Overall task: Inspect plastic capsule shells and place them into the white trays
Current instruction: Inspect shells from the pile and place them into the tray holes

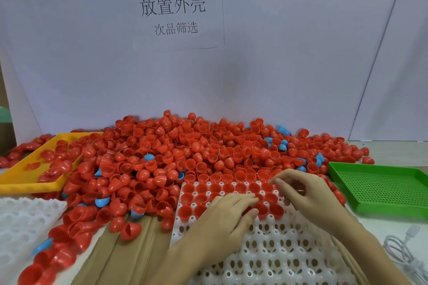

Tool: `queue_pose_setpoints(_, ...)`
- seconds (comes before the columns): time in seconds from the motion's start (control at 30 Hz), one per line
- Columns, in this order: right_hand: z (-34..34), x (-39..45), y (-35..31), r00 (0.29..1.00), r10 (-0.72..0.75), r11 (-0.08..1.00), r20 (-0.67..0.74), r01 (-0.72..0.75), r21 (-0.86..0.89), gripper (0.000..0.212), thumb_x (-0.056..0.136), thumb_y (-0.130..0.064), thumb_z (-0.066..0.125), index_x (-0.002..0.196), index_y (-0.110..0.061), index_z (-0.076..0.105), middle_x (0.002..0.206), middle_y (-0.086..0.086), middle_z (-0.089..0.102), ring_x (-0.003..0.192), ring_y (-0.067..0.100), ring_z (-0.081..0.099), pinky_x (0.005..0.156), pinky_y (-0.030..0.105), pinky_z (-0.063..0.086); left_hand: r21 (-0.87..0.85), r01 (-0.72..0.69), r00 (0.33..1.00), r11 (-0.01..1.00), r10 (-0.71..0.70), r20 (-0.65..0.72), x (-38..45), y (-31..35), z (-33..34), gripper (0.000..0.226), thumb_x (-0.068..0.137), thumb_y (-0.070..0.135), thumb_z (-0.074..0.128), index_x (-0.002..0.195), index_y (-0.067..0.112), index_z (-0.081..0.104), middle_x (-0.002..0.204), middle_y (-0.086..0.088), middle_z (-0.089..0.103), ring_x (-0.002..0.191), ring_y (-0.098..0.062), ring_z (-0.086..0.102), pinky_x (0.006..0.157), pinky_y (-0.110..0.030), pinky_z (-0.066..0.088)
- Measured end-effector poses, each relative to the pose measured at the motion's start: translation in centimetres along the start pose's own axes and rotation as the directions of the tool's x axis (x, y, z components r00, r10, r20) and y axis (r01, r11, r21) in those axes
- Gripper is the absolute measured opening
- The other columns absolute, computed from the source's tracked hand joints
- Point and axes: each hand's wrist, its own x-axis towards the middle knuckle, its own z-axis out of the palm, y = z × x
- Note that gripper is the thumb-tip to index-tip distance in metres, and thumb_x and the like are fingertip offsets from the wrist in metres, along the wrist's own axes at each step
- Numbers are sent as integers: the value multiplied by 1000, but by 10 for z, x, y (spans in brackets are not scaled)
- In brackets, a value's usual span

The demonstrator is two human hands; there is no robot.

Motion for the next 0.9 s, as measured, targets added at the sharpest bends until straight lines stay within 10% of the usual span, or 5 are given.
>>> queue_pose_setpoints(0.37, 26, 107, 14, 992, -84, 875, 98, 120, -469, 51, 107, -12, 55, 154, -31, 50, 158, 0, 45, 136, 17, 51, 109, 30, 47, 43, -73, 996, 996, 75, -41, 0, -5, 4, 45, 113, 32, 37, 157, 28, 43, 163, 17, 37, 150, 7, 24, 117, -9, 3)
queue_pose_setpoints(0.63, 43, 123, 19, 992, -92, 698, 92, 130, -704, 45, 106, -16, 59, 149, -28, 54, 131, 1, 60, 121, 21, 51, 87, 38, 56, 18, -83, 993, 996, 85, -79, 0, -4, 1, 43, 112, 30, 43, 155, 25, 47, 164, 16, 35, 148, 14, 17, 117, -6, 1)
queue_pose_setpoints(0.9, 32, 111, 5, 978, -164, 892, -127, 92, -442, 41, 103, -17, 65, 144, -23, 64, 131, 1, 73, 120, 17, 65, 104, 33, 52, 50, -86, 988, 995, 92, -126, -1, -3, 0, 42, 111, 31, 46, 152, 24, 50, 158, 16, 42, 148, 7, 25, 118, -7, 7)
